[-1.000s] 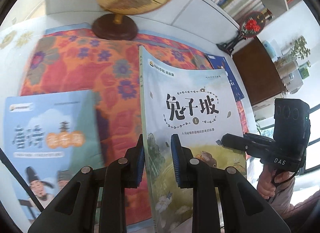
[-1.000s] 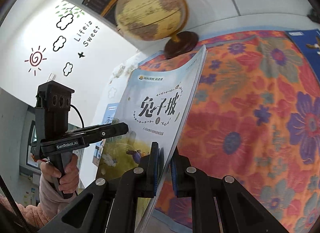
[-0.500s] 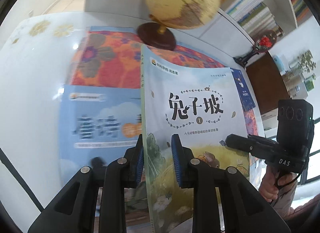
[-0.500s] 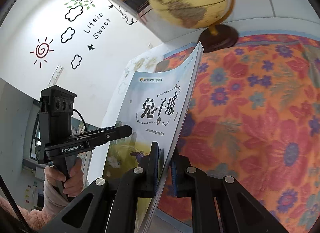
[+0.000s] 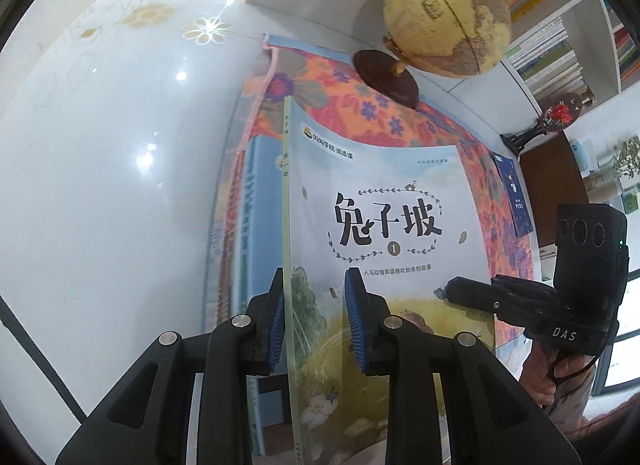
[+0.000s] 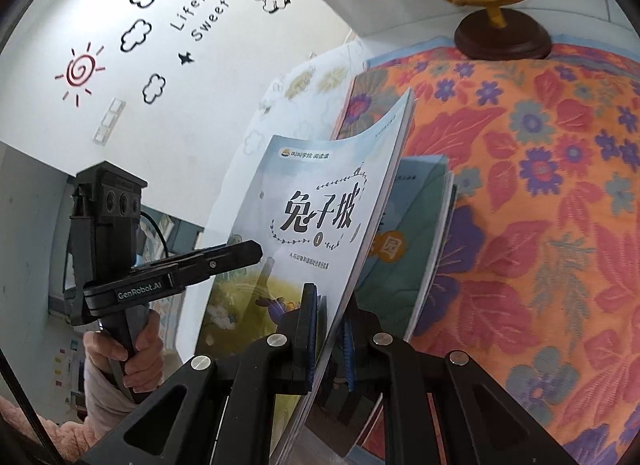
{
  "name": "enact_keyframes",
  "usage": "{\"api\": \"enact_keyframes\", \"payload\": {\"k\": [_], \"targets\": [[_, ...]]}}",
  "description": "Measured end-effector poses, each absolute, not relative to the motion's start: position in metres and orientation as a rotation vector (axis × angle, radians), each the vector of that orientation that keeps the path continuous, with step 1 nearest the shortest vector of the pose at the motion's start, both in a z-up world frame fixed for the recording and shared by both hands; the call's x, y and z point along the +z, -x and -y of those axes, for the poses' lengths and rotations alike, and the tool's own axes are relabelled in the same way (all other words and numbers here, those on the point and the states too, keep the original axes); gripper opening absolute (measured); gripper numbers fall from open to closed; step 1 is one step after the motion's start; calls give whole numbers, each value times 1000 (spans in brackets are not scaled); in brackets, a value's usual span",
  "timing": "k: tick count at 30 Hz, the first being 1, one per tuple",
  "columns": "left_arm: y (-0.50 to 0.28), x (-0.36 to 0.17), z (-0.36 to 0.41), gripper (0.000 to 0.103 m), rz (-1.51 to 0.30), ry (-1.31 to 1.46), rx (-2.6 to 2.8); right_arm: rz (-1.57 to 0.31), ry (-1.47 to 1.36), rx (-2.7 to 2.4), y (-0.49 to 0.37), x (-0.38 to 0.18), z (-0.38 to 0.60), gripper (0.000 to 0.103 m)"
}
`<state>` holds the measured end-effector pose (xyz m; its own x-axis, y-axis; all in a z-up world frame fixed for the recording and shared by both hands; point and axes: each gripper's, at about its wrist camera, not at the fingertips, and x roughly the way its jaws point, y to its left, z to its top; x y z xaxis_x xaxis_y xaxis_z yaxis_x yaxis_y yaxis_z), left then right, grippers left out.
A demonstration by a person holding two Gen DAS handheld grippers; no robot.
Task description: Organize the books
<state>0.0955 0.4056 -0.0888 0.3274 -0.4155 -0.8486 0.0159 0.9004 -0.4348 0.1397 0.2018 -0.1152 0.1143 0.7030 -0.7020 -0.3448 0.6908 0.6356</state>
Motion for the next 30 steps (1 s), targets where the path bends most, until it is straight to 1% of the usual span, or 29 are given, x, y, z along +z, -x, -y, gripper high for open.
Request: {"api": "enact_keyframes", "payload": {"k": [5, 8, 12, 18, 21, 23, 26, 30], "targets": [[-94, -96, -413, 23, -1222, 389, -294, -1267, -354, 772, -137, -125, -209, 12], [-95, -96, -412, 24, -1221, 386, -301, -1290, -356, 746, -139, -132, -210, 14], [-96, -96, -412, 26, -1225, 381, -298, -1304, -383, 740, -139, -137, -208, 15], [-91, -80, -413, 26, -1195, 279, -207, -1313, -408, 741, -142, -140, -203, 15], [-88, -69, -409, 26, -1167, 325, -273, -1313, -416, 747, -141, -140, -201, 15], [-90, -72, -394, 26, -1191, 274, -305, -1312, -416, 741, -140, -139, -202, 15], [-95, -89, -378, 26, -1276, 227, -292, -1314, -427, 738, -140, -139, -201, 15], [-92, -89, -373, 26, -1267, 240, -297, -1317, -436, 737, -139, -140, -197, 15]]}}
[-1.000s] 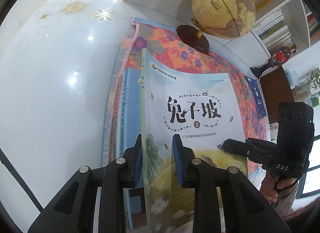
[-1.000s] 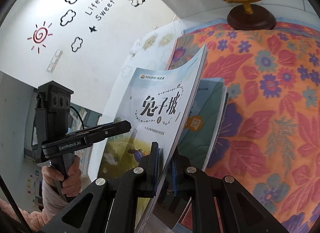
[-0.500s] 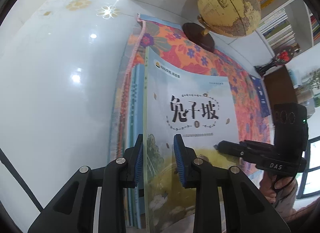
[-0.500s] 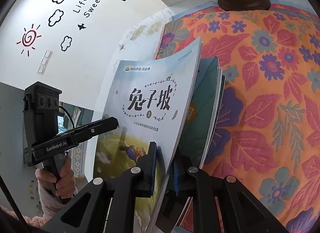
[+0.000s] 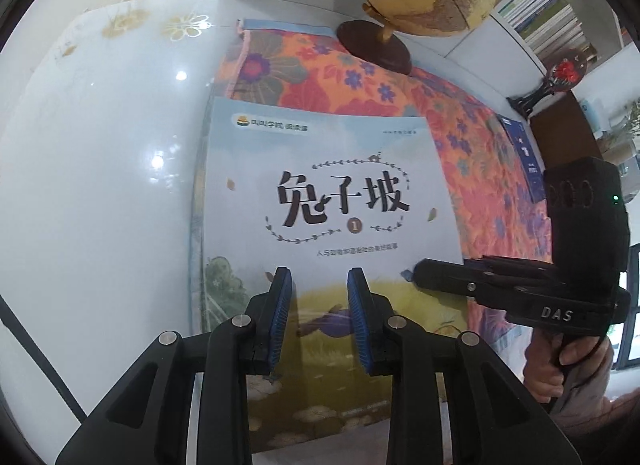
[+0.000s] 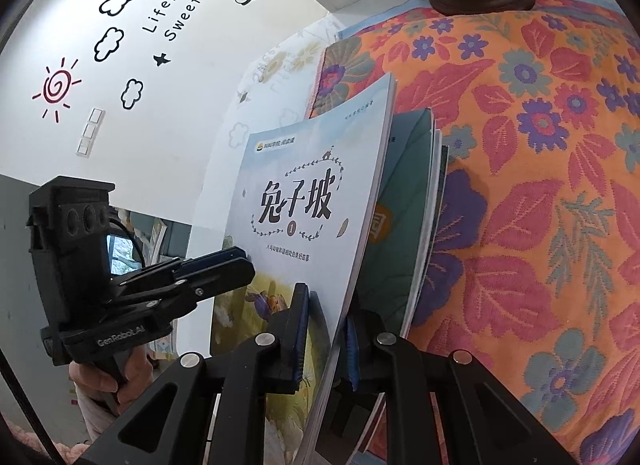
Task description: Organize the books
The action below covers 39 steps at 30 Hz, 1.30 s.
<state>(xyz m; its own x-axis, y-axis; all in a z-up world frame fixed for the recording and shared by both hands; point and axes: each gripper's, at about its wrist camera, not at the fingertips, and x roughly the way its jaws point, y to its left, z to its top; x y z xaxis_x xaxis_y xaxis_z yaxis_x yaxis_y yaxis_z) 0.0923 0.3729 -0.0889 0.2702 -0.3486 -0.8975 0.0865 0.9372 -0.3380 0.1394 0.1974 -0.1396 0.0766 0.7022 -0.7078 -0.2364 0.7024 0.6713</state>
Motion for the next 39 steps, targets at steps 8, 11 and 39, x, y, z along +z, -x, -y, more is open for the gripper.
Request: {"api": "enact_keyframes", "payload": {"k": [8, 11, 39], "targets": [[-95, -94, -367, 28, -1295, 235, -266, -1328, -484, 737, -140, -141, -187, 15], [-95, -92, -360, 28, -1300, 186, -246, -1321, -462, 715, -139, -138, -175, 16], [-155, -84, -150, 31, -1284, 143, -261, -1188, -482, 468, -159, -123, 91, 16]]}}
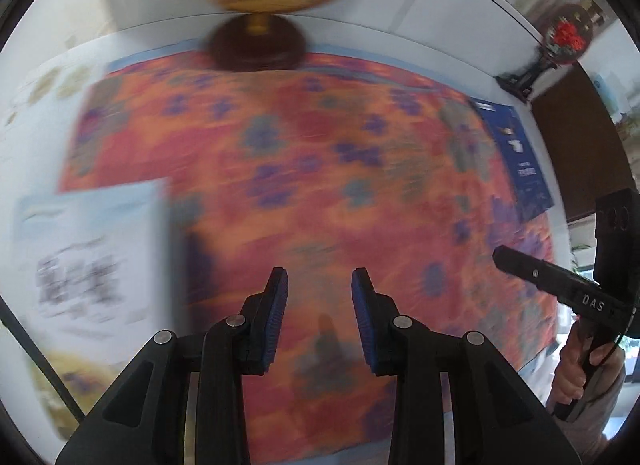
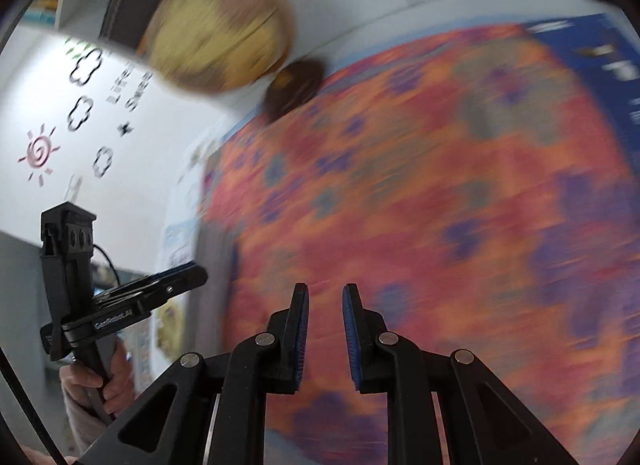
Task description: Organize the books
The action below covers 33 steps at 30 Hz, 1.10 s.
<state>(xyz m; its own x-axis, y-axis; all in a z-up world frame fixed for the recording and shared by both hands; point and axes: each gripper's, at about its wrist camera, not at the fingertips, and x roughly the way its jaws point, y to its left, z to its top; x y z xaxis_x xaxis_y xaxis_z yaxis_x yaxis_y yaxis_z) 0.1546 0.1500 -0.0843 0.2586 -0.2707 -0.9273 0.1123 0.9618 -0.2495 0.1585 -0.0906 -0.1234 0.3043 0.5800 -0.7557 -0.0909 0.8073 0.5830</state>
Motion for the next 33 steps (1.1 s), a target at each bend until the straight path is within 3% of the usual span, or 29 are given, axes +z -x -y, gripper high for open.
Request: {"api": "enact_keyframes", "payload": {"k": [10, 15, 17, 21, 25, 33], "targets": [[-211, -118, 31, 31, -1304, 243, -464, -1009, -625, 133, -179, -136, 294, 18], [-232, -145, 103, 31, -1346, 265, -547, -974, -553, -33, -197, -150, 355, 18], [-236, -153, 120, 31, -1358, 251, -539, -980, -555, -40, -206, -158, 368, 18], [-241, -149, 131, 43, -1317, 250, -525, -1011, -494, -52, -220, -169, 372, 19], [-248, -149, 135, 45, -1321, 272, -545, -1043, -422, -7, -229, -173, 361, 34], [-237, -144, 142, 53, -1334, 178, -623, -1077, -365, 107, -214, -164, 344, 41]]}}
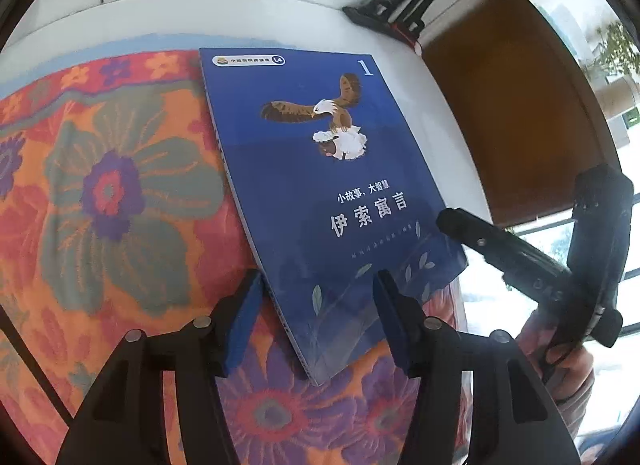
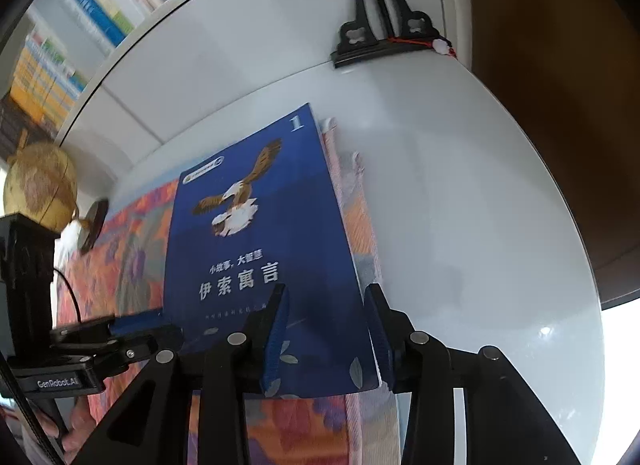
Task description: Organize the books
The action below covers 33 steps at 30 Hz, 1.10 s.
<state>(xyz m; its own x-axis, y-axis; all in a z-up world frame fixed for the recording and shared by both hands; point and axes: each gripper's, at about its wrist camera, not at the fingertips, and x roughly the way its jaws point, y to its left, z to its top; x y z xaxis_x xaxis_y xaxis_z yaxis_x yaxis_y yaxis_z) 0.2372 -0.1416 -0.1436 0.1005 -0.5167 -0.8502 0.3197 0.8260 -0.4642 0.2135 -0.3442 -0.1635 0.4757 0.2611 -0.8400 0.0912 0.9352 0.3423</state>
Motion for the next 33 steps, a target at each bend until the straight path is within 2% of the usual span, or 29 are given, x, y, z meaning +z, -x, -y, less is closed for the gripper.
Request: {"api": "enact_keyframes", "payload": {"k": [9, 18, 22, 26, 29, 33], "targets": [[-180, -138, 90, 53, -1389, 127, -597, -1143, -420, 271, -166, -164, 298, 41], [-91, -149, -1, 53, -1571, 156, -505, -1329, -452, 429, -89, -191, 209, 41], [-102, -156, -23, 53, -1601, 273, -535, -1369, -469, 485, -82, -201, 205, 40], [-121, -156, -25, 52, -1575, 231, -568, -1322, -547, 473, -102, -208, 227, 40], [-131, -158, -29, 48, -1596, 239, -587, -1320, -605, 535, -118, -217, 234, 39], [-141, -164, -38, 38, -1608, 301, -616, -1292, -673, 626, -130, -227, 233, 39]]}}
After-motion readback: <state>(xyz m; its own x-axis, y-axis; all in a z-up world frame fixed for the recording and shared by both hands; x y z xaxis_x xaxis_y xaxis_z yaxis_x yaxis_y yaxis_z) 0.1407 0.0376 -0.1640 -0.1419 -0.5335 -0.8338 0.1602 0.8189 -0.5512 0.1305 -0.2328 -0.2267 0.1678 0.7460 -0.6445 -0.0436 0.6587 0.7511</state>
